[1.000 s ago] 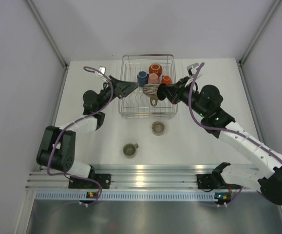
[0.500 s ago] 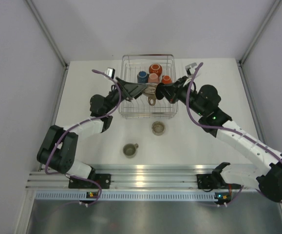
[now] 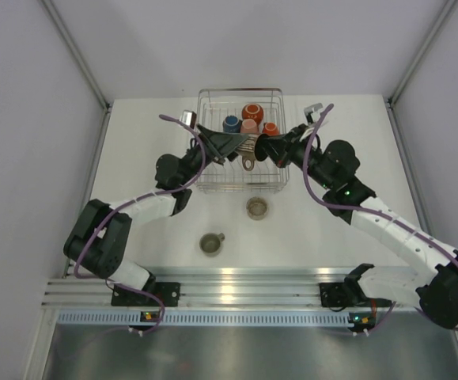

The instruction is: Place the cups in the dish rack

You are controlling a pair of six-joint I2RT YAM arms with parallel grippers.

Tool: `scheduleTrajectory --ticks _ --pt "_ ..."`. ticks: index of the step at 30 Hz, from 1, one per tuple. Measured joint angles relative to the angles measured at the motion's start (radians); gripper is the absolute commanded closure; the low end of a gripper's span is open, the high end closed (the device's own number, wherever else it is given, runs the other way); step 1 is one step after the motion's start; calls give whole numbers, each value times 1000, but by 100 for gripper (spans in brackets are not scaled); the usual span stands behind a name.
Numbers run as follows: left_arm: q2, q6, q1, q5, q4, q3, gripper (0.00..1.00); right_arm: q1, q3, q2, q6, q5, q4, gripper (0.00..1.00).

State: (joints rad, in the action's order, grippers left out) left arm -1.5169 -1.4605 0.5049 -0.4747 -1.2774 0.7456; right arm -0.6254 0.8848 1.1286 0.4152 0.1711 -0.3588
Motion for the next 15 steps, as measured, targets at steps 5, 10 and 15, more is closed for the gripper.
scheduleTrajectory --ticks 5,10,15 --pt "0 -11 23 32 3 5 19 2 -22 -1 9 0 -48 100" --pt "0 -23 37 64 3 11 31 6 -28 -1 18 6 -76 100" --pt "0 -73 40 111 -3 33 81 13 -35 -1 27 10 -106 100"
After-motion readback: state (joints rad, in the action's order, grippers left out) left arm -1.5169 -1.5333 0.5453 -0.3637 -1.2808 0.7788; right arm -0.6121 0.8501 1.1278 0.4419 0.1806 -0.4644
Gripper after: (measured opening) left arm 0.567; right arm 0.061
